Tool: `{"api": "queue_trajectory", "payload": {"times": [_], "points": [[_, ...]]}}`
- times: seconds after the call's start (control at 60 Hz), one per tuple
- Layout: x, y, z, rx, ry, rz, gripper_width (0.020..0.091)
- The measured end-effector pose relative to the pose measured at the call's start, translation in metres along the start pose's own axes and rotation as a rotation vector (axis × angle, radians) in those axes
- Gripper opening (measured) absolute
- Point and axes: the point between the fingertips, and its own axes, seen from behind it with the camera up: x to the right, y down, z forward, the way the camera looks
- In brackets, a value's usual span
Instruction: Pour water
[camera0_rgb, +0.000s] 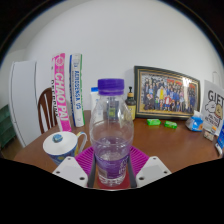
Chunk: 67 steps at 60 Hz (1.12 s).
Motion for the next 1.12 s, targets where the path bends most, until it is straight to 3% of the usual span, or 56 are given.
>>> {"api": "queue_trajectory", "payload": {"times": [0.05,0.133,0.167,0.217,0.65,1.117], "points": [[0.001,0.006,0.001,-0.038,0.003,0.012,0.0540],[0.001,0.013,-0.007,-0.105,0.019,0.026,0.0799],[0.001,0.012,-0.012,-0.117,0.030,0.024,0.0870],[0.002,0.011,-0.025,-0.141,0.055,0.014,0.0847],[-0.057,-0.013,-0.198,-0.303,0.291,0.025,0.0855],[-0.099,-0.006,-0.259,-0.315,0.307,0.067,0.0858]]}}
